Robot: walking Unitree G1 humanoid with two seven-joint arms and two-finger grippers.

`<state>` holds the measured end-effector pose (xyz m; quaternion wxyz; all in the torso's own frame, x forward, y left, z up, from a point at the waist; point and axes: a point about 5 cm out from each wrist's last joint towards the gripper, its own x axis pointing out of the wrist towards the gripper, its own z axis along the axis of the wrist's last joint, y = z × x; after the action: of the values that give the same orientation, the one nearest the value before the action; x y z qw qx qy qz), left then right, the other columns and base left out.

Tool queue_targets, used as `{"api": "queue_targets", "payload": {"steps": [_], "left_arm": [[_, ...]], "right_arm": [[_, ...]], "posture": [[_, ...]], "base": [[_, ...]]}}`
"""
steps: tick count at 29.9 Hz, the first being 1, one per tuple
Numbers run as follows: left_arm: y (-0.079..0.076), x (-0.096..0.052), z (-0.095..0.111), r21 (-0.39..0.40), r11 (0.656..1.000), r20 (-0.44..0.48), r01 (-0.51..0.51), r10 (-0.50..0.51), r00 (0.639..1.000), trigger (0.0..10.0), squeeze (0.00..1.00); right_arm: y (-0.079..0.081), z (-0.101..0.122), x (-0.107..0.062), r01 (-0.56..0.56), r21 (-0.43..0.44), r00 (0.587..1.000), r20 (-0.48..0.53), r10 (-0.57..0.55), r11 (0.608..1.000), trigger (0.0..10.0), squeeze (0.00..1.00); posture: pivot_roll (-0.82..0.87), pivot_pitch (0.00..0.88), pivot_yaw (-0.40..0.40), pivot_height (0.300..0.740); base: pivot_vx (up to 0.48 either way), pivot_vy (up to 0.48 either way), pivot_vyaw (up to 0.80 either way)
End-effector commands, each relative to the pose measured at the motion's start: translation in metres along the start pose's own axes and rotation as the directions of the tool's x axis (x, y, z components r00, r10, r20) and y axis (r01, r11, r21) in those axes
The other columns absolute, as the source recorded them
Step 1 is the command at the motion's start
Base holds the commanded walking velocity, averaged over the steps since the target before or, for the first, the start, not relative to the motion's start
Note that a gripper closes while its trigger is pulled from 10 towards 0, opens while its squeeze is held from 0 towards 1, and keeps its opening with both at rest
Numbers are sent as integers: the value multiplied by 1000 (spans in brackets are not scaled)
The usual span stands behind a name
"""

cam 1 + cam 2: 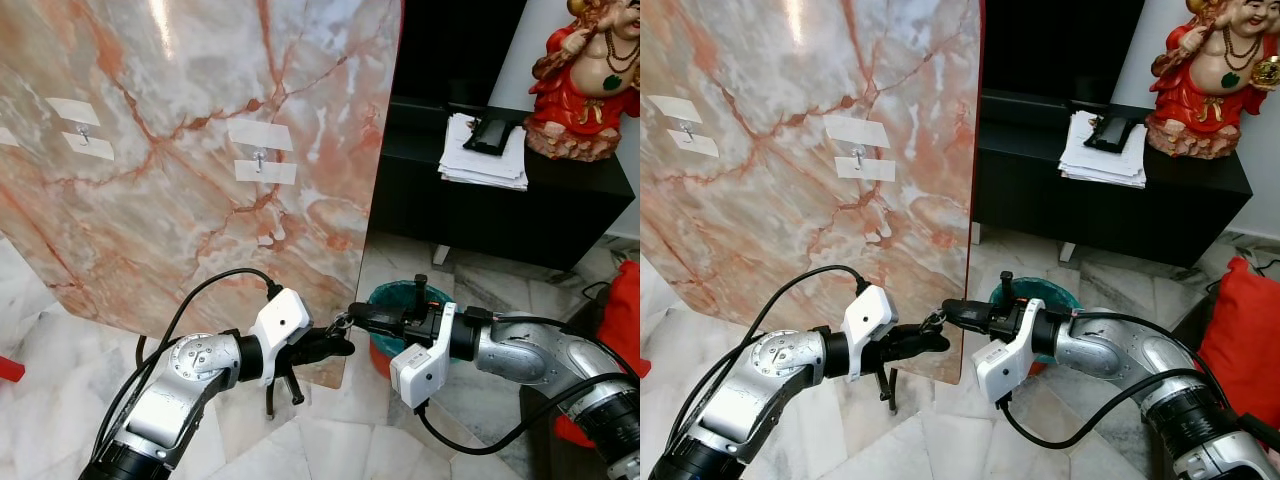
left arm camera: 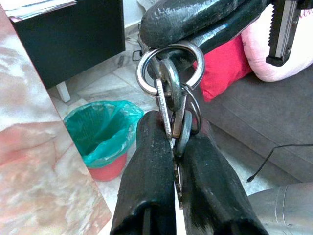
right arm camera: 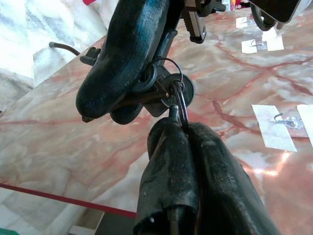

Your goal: Hang keys on a hook

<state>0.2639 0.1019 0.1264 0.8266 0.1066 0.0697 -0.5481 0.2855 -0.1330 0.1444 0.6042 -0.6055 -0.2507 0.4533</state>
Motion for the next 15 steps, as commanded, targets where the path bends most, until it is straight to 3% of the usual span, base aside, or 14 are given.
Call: {"api": "queue_targets", "payload": {"steps": [1,7,15], "left_arm": [[-6,6,1,11,999,-3,45,-45,999,10000,0],[-6,6,-1,24,999,-20,46,-46,999,10000,0],[-9,5,-12,83,995,-106,58,-49,993,10000,0]], "right_arm": [[-2,2,3,-8,-15,1000,23,8,1000,0,0],[-1,1,3,-14,8,1000,11,14,1000,0,0],[0,1,3,-19,6,1000,12,19,1000,0,0]], "posture": [[11,78,0,740],[11,77,-1,740],[9,77,-1,740]], "base": [[0,0,0],[0,0,0],[0,0,0]]}}
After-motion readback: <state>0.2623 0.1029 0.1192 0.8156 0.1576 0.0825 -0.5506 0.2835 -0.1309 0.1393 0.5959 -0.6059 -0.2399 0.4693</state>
